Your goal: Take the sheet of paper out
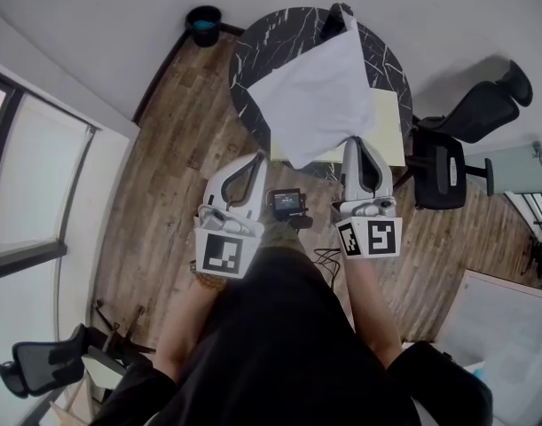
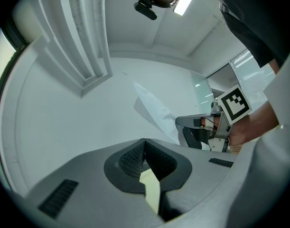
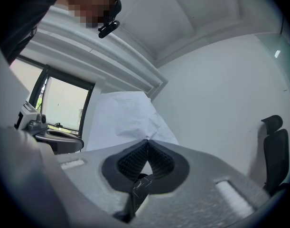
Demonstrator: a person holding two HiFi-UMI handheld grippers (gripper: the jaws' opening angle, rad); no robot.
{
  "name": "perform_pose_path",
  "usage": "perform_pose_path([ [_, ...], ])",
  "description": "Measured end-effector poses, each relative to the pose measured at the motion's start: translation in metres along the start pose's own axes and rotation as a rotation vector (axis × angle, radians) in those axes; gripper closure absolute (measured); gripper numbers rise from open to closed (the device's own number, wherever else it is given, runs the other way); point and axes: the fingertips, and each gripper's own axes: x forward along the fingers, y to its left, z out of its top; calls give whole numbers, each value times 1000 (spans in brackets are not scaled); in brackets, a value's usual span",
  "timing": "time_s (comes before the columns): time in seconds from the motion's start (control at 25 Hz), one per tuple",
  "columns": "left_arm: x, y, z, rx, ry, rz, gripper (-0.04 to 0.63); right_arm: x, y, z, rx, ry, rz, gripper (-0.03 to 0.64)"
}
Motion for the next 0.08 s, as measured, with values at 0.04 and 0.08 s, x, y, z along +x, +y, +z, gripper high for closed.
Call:
perform_pose_path([
  [0.04, 1, -1, 1, 7, -3, -1, 597, 0, -2, -1, 1, 1, -1, 620],
  [0.08, 2, -1, 1, 13, -6, -2, 597, 1, -3, -2, 2, 2, -1, 620],
])
